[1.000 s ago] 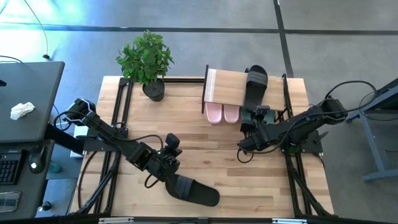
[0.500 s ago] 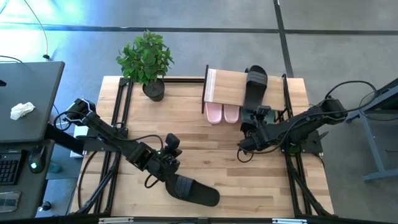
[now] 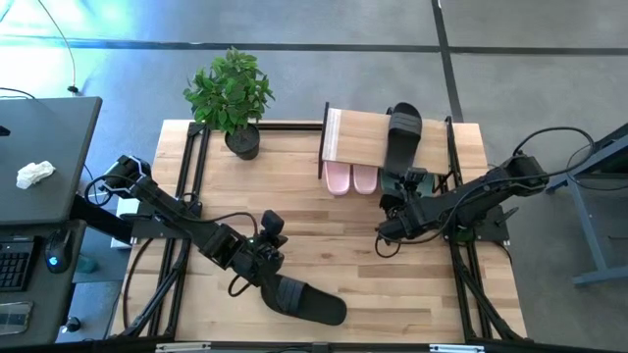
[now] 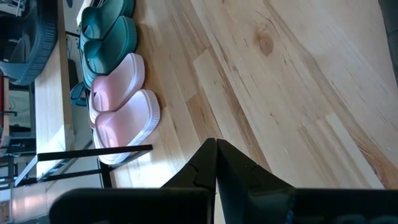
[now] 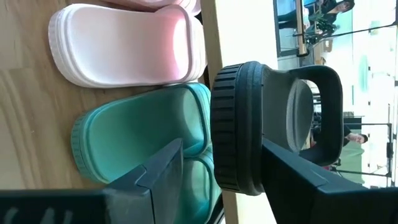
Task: Pick and place slides into the shelf
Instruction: Put the top black slide on the shelf, then put the black slide on the shelf
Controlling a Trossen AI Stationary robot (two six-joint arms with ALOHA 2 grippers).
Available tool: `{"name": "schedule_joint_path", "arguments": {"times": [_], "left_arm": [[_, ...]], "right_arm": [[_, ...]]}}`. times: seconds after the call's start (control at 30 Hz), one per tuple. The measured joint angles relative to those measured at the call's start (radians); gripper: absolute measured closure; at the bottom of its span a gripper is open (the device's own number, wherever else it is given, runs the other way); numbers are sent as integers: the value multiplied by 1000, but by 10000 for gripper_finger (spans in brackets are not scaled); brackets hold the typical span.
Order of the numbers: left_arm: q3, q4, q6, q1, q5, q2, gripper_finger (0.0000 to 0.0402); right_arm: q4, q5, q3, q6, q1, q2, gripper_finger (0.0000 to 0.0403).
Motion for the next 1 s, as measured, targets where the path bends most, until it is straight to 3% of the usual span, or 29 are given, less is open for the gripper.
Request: {"name": "schedule_joint_path", "arguments": {"times": [0.23,0.63,0.83,1.0], "left_arm": [[0,0,0,0,0,0,401],[0,1,-1,0,0,0,401],[0,2,-1,0,0,1,401],[0,5,-1,0,0,1,401]], "right_arm": [[0,34,0,55,0,0,205],[-31,86,0,101,14,0,137],[-41,92,11,102,14,0,132],[-65,74,95,103,21,0,132]]}}
